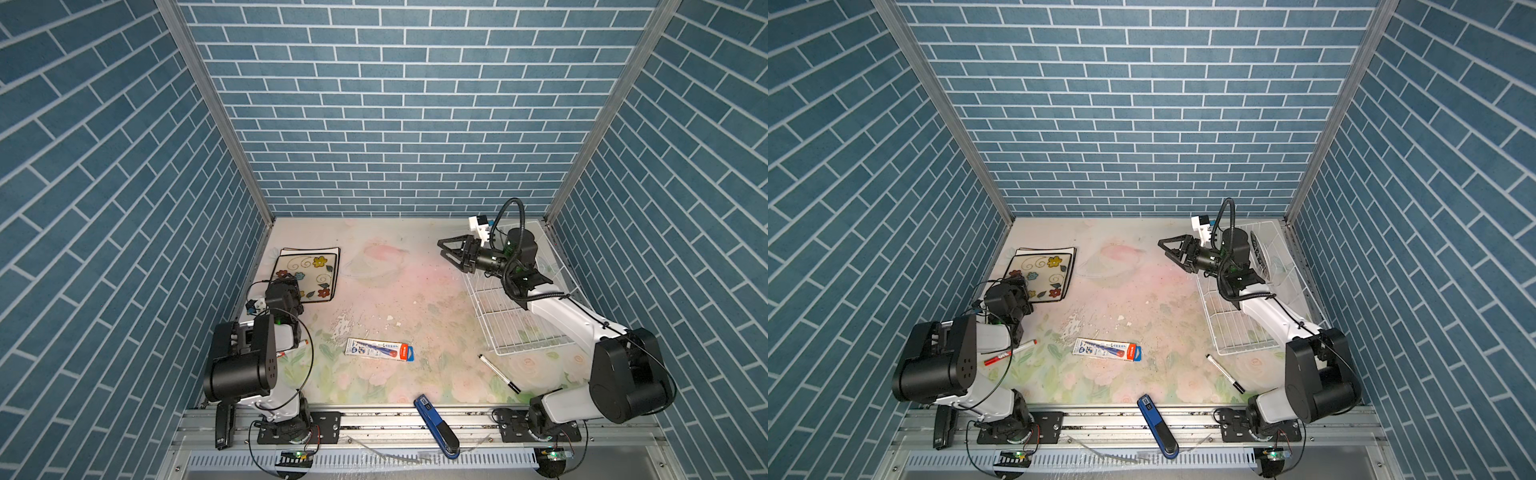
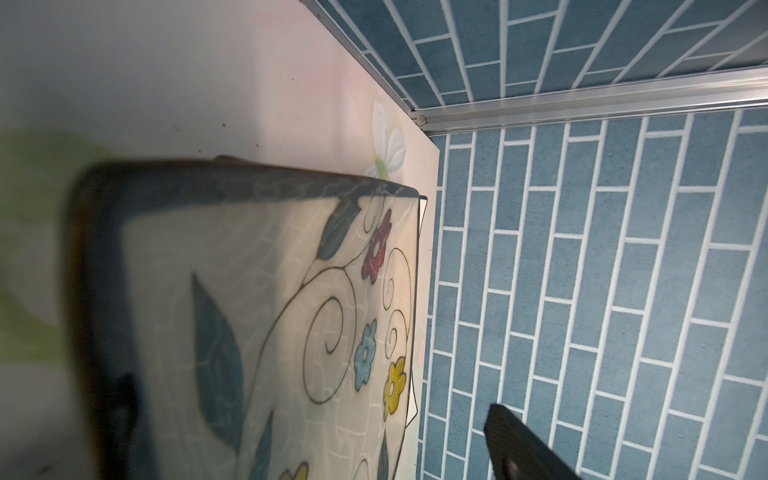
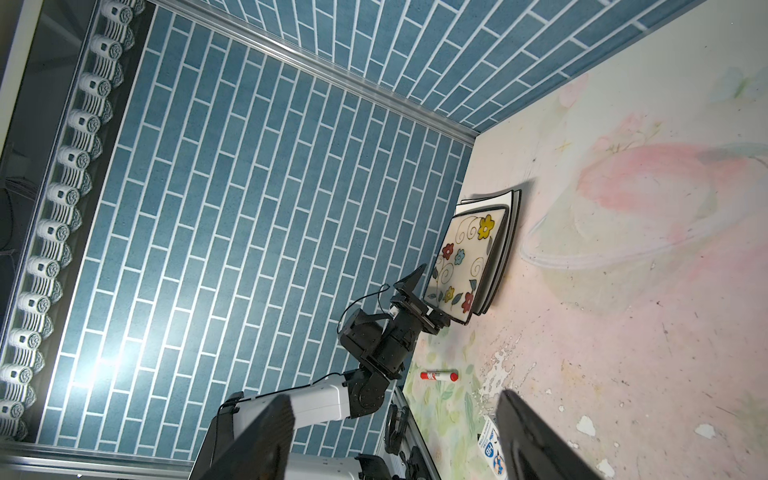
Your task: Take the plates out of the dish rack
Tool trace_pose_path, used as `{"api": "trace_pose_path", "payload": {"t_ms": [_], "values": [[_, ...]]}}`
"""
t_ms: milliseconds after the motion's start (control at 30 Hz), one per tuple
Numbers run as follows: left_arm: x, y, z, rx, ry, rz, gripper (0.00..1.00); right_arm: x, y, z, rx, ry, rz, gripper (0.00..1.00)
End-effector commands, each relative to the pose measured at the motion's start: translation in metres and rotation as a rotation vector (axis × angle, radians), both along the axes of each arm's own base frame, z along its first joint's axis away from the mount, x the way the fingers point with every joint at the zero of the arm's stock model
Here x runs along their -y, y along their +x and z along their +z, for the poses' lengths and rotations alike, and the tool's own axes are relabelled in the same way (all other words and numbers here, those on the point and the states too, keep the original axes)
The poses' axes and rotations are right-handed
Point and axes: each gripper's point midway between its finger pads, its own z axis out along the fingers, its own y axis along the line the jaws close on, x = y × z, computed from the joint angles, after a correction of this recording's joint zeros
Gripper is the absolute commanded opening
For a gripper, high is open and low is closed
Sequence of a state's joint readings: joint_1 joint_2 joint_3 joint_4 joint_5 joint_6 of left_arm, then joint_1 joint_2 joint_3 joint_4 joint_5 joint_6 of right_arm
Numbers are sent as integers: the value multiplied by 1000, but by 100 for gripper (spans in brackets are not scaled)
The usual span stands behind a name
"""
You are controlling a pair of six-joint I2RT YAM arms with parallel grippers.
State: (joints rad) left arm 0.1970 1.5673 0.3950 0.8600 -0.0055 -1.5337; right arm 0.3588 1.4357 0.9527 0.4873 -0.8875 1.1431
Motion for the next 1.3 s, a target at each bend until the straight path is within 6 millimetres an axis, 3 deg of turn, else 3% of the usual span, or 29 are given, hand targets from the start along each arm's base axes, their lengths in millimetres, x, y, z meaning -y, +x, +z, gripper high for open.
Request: {"api": "trace_pose_path", "payload": {"t_ms": [0, 500, 1267], "values": [[1, 13, 16, 46, 2, -17, 86, 2, -8, 16, 86, 7, 18, 78], [8, 22, 10, -77, 15, -92, 100, 2, -6, 15, 84, 6, 16, 78], [12, 15, 7, -162, 20, -121, 100, 2, -5, 15, 84, 8, 19, 78]]}}
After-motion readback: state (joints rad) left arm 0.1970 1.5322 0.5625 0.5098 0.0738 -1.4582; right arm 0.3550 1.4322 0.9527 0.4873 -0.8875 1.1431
